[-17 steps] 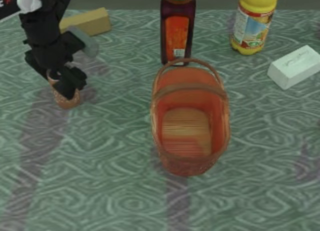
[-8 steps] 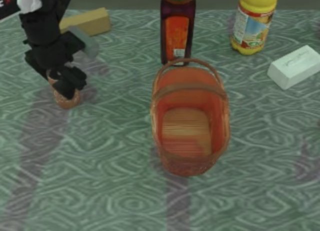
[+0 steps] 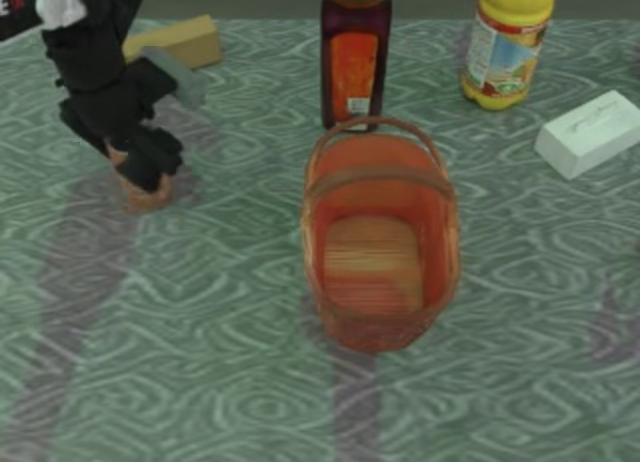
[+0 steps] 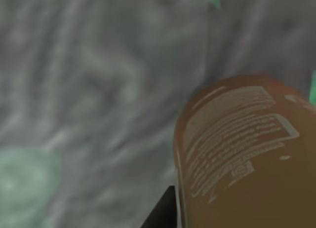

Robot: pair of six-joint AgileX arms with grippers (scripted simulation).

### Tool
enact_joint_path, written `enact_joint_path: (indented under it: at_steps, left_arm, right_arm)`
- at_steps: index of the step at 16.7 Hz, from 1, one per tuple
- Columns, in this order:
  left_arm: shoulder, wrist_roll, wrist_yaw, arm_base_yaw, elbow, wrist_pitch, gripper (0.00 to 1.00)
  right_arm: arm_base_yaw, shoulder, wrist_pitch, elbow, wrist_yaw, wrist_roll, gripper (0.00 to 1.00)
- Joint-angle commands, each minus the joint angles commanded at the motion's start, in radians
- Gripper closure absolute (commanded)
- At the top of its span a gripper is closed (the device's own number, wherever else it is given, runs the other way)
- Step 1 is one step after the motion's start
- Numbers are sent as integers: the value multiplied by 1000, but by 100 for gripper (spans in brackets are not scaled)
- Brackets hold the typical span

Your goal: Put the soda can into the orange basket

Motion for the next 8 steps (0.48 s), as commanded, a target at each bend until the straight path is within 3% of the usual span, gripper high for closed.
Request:
enact_joint_path:
  at_steps: [4,8]
  left_arm:
    - [-28,-71,163,-23,-63,218,100]
    - [-69,-186,403,-54,-171,572,100]
  right_arm:
    - [0,0,0,0,0,0,0]
    - [0,0,0,0,0,0,0]
